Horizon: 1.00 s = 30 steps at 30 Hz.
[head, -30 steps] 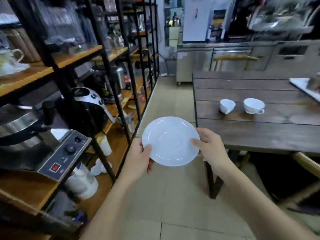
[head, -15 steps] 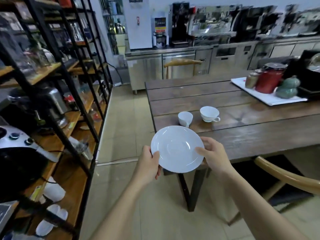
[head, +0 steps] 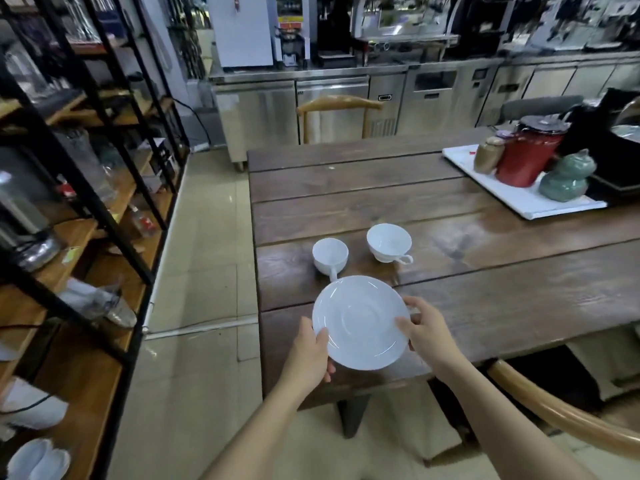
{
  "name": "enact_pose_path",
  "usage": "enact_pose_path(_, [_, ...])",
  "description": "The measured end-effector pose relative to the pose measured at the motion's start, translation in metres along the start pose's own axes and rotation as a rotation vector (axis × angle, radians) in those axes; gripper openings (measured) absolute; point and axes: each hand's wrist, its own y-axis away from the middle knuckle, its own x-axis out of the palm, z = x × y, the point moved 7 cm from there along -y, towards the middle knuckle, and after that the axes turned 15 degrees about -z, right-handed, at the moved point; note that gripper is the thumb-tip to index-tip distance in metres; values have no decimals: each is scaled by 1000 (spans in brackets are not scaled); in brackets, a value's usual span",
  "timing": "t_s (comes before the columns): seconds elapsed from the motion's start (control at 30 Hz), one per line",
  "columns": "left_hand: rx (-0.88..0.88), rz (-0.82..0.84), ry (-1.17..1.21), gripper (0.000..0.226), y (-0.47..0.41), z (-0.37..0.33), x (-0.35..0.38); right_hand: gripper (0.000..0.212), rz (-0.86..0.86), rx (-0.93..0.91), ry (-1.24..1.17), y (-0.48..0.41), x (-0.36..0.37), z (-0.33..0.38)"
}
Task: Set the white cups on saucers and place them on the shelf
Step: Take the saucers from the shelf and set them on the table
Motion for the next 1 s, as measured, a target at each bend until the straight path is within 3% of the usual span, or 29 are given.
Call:
enact_pose_path(0.27, [-140, -5, -58, 19, -36, 2, 71, 18, 172, 27, 174, -82, 0, -36])
enact_pose_path(0.5, [-178, -24, -139, 21, -52, 1, 96, 11, 211, 102, 272, -115, 5, -72])
enact_pose_path(0.7, [-151, -29, -292, 21, -67, 2, 95, 12, 206, 93, 358, -120, 7, -73])
enact_pose_path(0.87, [-48, -74, -548, 24, -71, -5, 89, 23, 194, -49, 583, -125, 1, -63])
enact_pose_path(1.0, [-3, -100, -623, 27, -71, -11, 86, 22, 151, -61, 566, -124, 1, -60])
